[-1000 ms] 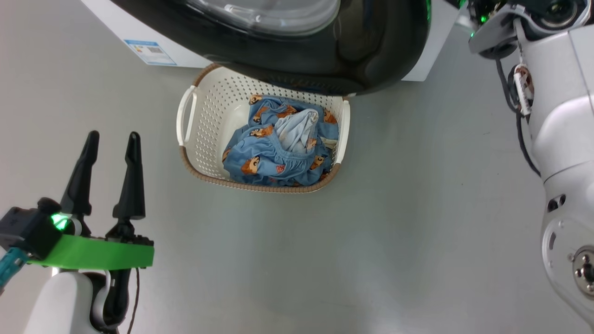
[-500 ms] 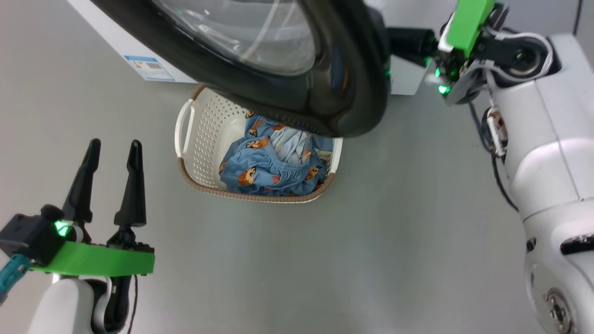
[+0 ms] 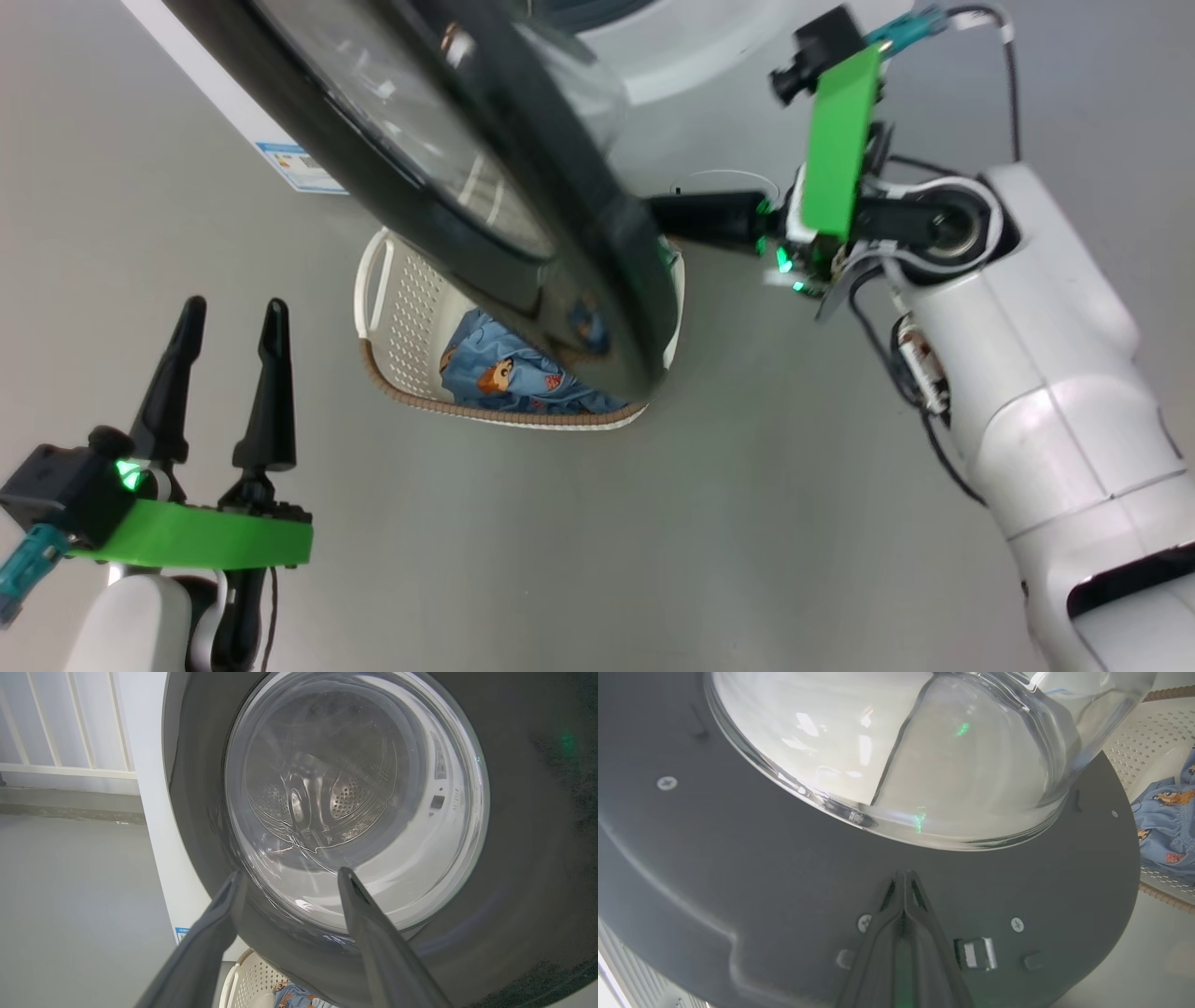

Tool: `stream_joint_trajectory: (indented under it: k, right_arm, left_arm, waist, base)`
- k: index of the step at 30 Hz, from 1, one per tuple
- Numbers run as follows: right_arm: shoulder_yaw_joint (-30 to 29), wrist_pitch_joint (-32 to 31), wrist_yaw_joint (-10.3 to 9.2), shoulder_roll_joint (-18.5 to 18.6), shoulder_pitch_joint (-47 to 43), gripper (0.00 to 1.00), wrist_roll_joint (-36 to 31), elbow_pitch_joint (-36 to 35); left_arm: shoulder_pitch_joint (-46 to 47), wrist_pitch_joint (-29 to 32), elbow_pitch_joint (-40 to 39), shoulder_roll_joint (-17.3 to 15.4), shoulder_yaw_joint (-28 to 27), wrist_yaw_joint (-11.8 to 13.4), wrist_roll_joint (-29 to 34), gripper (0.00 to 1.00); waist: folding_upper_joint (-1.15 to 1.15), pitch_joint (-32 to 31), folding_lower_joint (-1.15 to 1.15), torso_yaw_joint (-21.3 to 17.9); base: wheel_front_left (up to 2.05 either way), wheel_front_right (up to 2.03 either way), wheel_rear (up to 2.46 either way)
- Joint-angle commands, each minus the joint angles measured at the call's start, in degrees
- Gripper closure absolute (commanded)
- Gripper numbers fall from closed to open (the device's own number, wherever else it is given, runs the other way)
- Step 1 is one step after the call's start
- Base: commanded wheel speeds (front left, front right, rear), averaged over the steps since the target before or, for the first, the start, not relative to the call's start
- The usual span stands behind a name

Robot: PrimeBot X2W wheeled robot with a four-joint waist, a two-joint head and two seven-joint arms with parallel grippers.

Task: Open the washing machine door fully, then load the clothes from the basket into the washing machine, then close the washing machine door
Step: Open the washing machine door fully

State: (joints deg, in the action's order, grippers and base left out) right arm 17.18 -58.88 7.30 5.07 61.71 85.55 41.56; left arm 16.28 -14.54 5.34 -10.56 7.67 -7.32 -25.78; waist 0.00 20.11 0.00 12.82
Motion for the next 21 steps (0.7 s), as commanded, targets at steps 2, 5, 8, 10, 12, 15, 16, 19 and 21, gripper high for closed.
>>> stream_joint_trajectory:
  k: [2,5,8,10,12,15,16,19,21]
  right_arm:
    - [3.1,0.5,0.19,-2.2,-1.8,1.0,1.9,-3.1]
    - [6.1,1.2,0.19,-2.2,-3.1,1.0,4.1,-4.4]
    - [8.9,1.6,0.19,-2.2,-3.9,1.0,6.3,-5.5]
    - [11.1,1.8,0.19,-2.2,-4.5,1.0,7.9,-6.4]
    - [13.4,2.2,0.19,-2.2,-5.3,1.0,9.3,-7.4]
    - [16.7,3.3,0.19,-2.2,-6.5,1.0,11.6,-9.1]
    - [18.8,4.3,0.19,-2.2,-7.1,1.0,12.8,-10.1]
    - [21.5,6.1,0.19,-2.2,-7.8,1.0,14.4,-11.2]
    - [22.9,7.3,0.19,-2.2,-8.2,1.0,15.4,-11.5]
  left_arm:
    - [-0.1,-0.5,-1.3,-1.5,-2.1,-0.2,0.8,0.0]
    - [-0.2,-0.5,-1.2,-1.5,-2.1,-0.2,0.9,0.0]
    - [-0.4,-0.5,-1.1,-1.4,-2.2,-0.2,1.0,0.0]
    - [-0.5,-0.5,-1.0,-1.4,-2.4,-0.2,1.1,0.0]
    - [-0.7,-0.5,-0.8,-1.3,-2.5,-0.2,1.2,0.0]
    - [-0.9,-0.5,-0.5,-1.1,-2.8,-0.2,1.4,0.0]
    - [-1.0,-0.5,-0.3,-1.0,-2.9,-0.2,1.5,0.0]
    - [-1.1,-0.5,-0.1,-0.9,-3.0,-0.2,1.6,0.0]
    - [-1.2,-0.5,0.1,-0.8,-3.2,-0.2,1.7,0.0]
  waist:
    - [0.0,-0.4,0.0,0.1]
    - [0.0,-0.8,0.0,0.2]
    - [0.0,-1.2,0.0,0.3]
    - [0.0,-1.5,0.0,0.2]
    - [0.0,-1.8,0.0,0.2]
    - [0.0,-2.3,0.0,0.0]
    - [0.0,-2.6,0.0,-0.1]
    - [0.0,-3.1,0.0,-0.2]
    - [0.0,-3.4,0.0,-0.2]
  base:
    - [0.0,0.0,0.0]
    - [0.0,0.0,0.0]
    - [0.0,0.0,0.0]
    - [0.0,0.0,0.0]
    - [0.0,0.0,0.0]
    - [0.0,0.0,0.0]
    - [0.0,0.0,0.0]
    - [0.0,0.0,0.0]
    - [0.0,0.0,0.0]
